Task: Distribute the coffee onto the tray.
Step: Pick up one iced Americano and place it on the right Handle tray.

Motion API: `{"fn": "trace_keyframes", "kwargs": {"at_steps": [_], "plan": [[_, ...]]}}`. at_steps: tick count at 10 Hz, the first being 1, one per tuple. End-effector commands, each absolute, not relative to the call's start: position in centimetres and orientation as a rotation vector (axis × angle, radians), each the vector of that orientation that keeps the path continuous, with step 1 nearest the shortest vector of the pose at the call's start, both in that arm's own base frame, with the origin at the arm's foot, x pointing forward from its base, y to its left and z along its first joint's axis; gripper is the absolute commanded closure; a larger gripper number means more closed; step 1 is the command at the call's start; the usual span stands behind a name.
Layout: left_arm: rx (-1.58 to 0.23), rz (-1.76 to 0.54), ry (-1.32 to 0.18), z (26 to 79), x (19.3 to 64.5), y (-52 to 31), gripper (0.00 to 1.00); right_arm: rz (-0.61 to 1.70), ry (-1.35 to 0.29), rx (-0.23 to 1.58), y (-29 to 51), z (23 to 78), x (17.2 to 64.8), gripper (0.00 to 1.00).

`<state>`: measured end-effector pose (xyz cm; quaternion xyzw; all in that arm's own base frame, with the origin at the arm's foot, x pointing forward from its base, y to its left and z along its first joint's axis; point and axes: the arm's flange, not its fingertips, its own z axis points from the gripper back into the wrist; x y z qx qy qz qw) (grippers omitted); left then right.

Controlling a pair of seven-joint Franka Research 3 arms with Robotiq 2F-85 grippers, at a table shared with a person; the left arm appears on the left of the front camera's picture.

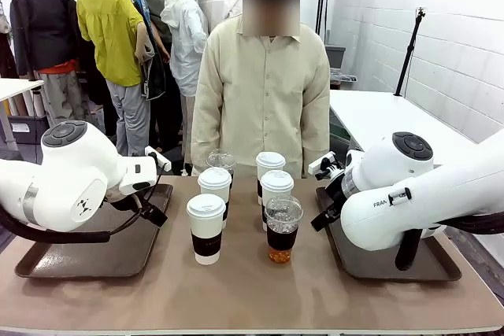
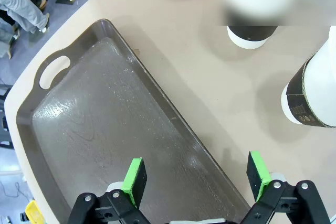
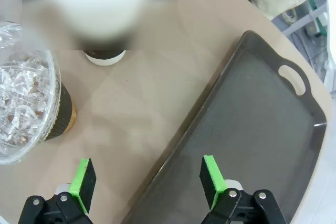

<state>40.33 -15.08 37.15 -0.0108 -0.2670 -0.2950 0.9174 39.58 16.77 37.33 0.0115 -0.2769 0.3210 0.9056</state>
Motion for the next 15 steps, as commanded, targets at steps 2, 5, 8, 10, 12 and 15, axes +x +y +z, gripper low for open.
{"fn": "trace_keyframes", "kwargs": {"at_steps": [2, 5, 8, 10, 12, 15], "plan": [[-0.022, -0.607, -0.549, 37.2, 40.3, -15.1, 0.00, 0.663, -0.572, 0.024, 16.8, 37.3, 39.6, 0.00], [-0.022, -0.607, -0.549, 37.2, 40.3, -15.1, 0.00, 0.663, -0.572, 0.024, 16.8, 37.3, 39.6, 0.00], [-0.017, -0.631, -0.561, 38.5, 40.3, -15.6, 0.00, 0.650, -0.595, 0.043, 16.0, 38.5, 39.1, 0.00], [0.010, -0.634, -0.586, 41.0, 39.9, -16.1, 0.00, 0.654, -0.609, 0.027, 15.2, 40.4, 38.8, 0.00], [0.020, -0.627, -0.595, 43.5, 39.1, -16.6, 0.00, 0.669, -0.624, 0.027, 14.9, 42.5, 38.1, 0.00], [0.038, -0.627, -0.594, 47.3, 37.5, -17.6, 0.00, 0.704, -0.631, 0.037, 14.7, 45.3, 37.1, 0.00]]}}
